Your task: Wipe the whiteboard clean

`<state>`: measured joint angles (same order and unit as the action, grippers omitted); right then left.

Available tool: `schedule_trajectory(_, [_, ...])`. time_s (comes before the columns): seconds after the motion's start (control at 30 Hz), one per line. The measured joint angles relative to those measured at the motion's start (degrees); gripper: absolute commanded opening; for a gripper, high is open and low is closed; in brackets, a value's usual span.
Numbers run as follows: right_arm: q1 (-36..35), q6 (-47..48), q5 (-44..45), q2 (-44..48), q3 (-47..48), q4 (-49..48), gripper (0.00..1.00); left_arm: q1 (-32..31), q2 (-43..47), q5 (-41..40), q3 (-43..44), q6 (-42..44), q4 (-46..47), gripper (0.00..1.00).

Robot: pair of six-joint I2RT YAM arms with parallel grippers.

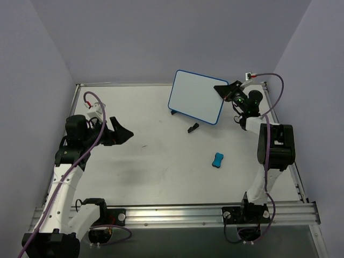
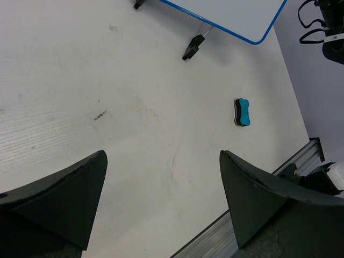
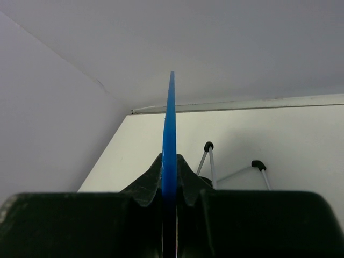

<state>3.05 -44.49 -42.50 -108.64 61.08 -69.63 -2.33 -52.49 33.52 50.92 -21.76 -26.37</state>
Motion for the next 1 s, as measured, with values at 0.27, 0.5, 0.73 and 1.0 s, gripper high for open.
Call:
schedule_trajectory(0.27, [0.0, 3.6, 3.1, 0.1, 0.1, 0.0, 0.0, -0.1, 0.0, 0.4, 0.0, 0.0, 0.0, 0.94])
schedule_trajectory(0.5, [0.0, 4.0, 5.1, 0.1, 0.1, 0.2, 0.0, -0.2, -0.2, 1.0, 0.0, 0.0, 0.0, 0.94])
schedule_trajectory(0.73, [-0.2, 2.8, 5.2, 0.3, -4.6, -1.1, 0.0, -0.2, -0.2, 1.2, 0.0, 0.0, 0.0, 0.94])
schedule_trajectory(1.0, [-0.5, 0.3, 5.8, 0.3, -10.3, -3.5, 0.0, -0.3, -0.5, 1.5, 0.0, 0.0, 0.0, 0.94])
